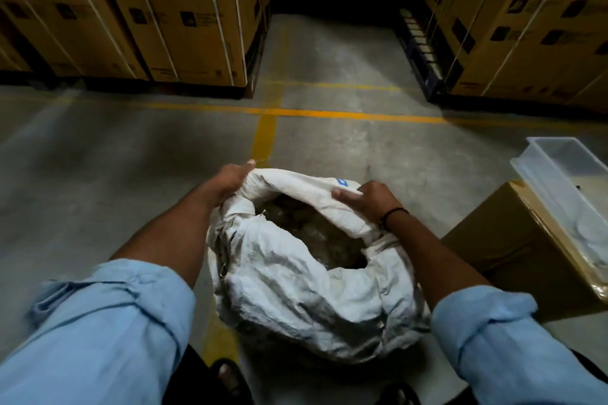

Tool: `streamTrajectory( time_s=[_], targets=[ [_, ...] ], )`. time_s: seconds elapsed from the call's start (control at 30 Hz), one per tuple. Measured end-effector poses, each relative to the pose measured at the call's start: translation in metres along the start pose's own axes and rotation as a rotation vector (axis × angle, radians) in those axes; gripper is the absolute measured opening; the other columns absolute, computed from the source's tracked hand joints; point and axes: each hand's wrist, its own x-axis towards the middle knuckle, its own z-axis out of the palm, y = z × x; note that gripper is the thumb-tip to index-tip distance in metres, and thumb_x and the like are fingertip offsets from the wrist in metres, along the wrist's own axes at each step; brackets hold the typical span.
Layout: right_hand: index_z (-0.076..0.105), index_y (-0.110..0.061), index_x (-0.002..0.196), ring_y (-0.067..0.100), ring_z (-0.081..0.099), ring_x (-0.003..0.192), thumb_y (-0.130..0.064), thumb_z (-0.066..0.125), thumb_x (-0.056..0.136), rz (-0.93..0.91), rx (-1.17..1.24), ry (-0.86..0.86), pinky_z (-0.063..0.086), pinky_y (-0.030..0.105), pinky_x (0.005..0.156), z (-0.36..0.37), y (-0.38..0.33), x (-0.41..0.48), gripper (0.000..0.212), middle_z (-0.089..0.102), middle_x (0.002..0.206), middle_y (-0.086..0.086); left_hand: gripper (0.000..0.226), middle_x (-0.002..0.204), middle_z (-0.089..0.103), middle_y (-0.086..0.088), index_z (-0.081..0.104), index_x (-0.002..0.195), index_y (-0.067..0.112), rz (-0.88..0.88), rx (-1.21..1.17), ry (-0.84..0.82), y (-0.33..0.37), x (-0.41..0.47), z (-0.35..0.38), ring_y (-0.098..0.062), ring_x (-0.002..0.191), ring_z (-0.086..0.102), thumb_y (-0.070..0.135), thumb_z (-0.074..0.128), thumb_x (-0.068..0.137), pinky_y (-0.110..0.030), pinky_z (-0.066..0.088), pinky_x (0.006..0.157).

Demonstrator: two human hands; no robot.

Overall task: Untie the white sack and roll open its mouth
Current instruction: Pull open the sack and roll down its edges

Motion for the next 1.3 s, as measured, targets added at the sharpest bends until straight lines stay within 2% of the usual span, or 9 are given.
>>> streamTrajectory(
  time_s=[0.17,0.27,0.43,0.6,0.8,0.97,1.07,1.17,1.3],
  targets=[
    [0.069,-0.005,0.073,0.018,0.06,0.073,-0.073,0.053,0.083,0.067,0.332,-0.052,0.048,0.036,0.075,-0.016,-0.002,0.008,0.07,0.066,0.074,0.005,0.039,0.115,0.063,-0.014,0.064,0.116,0.017,0.603,0.848,0.327,0.008,-0.011,0.021,-0.036,0.107,0.062,0.045,0.043,0.1,-0.041,0.045,0.085],
    [0.072,-0.005,0.106,0.024,0.064,0.101,-0.086,0.045,0.074,0.121,0.461,-0.073,0.048,0.04,0.099,-0.03,-0.009,0.006,0.091,0.069,0.108,0.009,0.059,0.134,0.058,-0.008,0.05,0.14,0.02,1.093,0.858,0.075,0.043,-0.033,0.065,-0.027,0.123,0.053,0.059,0.042,0.097,-0.04,0.035,0.107],
    [0.07,-0.002,0.092,0.034,0.062,0.096,-0.07,0.036,0.093,0.115,0.354,0.175,0.042,0.035,0.079,-0.034,-0.028,0.003,0.075,0.066,0.096,0.023,0.064,0.123,0.067,-0.012,0.052,0.124,0.027,0.796,0.883,-0.113,0.064,-0.035,0.111,-0.034,0.113,0.061,0.074,0.026,0.089,-0.045,0.047,0.094],
    [0.037,-0.018,0.141,0.039,0.044,0.132,-0.099,0.053,0.039,0.323,-0.025,0.08,0.033,0.057,0.108,-0.004,0.009,-0.033,0.132,0.042,0.145,0.016,0.085,0.079,0.066,-0.014,0.055,0.068,0.012,0.509,0.713,-0.051,0.082,-0.012,0.094,-0.035,0.084,0.065,0.093,0.029,0.074,-0.038,0.046,0.067],
    [0.063,-0.014,0.106,0.029,0.067,0.094,-0.056,0.081,0.056,0.181,-0.015,0.086,0.052,0.032,0.074,0.032,0.059,-0.051,0.067,0.071,0.106,0.012,0.083,0.148,0.049,-0.018,0.054,0.141,0.011,0.196,0.312,0.115,0.102,0.02,0.051,-0.034,0.135,0.049,0.075,0.046,0.089,-0.037,0.039,0.111],
    [0.051,-0.013,0.085,0.027,0.054,0.084,-0.027,0.084,0.056,0.066,0.052,0.097,0.037,0.029,0.064,0.027,0.055,-0.055,0.046,0.057,0.097,0.013,0.071,0.147,0.048,-0.022,0.055,0.137,0.011,0.108,0.454,0.258,0.107,0.025,0.066,-0.042,0.133,0.047,0.066,0.04,0.095,-0.047,0.037,0.111],
    [0.055,-0.017,0.1,0.03,0.049,0.104,-0.031,0.081,0.054,0.09,0.065,0.146,0.044,0.035,0.083,0.029,0.054,-0.053,0.054,0.049,0.115,0.011,0.055,0.148,0.045,-0.014,0.052,0.138,0.019,0.71,0.829,0.459,0.111,0.007,0.082,-0.04,0.134,0.043,0.031,0.059,0.084,-0.05,0.031,0.114],
    [0.06,-0.009,0.104,0.035,0.057,0.103,-0.023,0.083,0.057,0.015,0.207,0.173,0.05,0.043,0.084,0.027,0.043,-0.05,0.054,0.061,0.108,0.015,0.08,0.16,0.033,-0.002,0.033,0.152,0.028,1.357,1.264,-0.045,0.114,-0.02,0.106,-0.033,0.149,0.025,0.042,0.051,0.076,-0.047,0.006,0.125],
    [0.061,-0.007,0.108,0.033,0.057,0.103,-0.011,0.079,0.064,-0.16,0.274,0.274,0.045,0.032,0.087,0.024,0.029,-0.058,0.048,0.061,0.109,0.015,0.093,0.148,0.051,-0.003,0.026,0.156,0.028,1.319,1.685,-0.239,0.1,-0.028,0.144,-0.032,0.148,0.028,0.042,0.069,0.075,-0.047,-0.005,0.122]
  ],
)
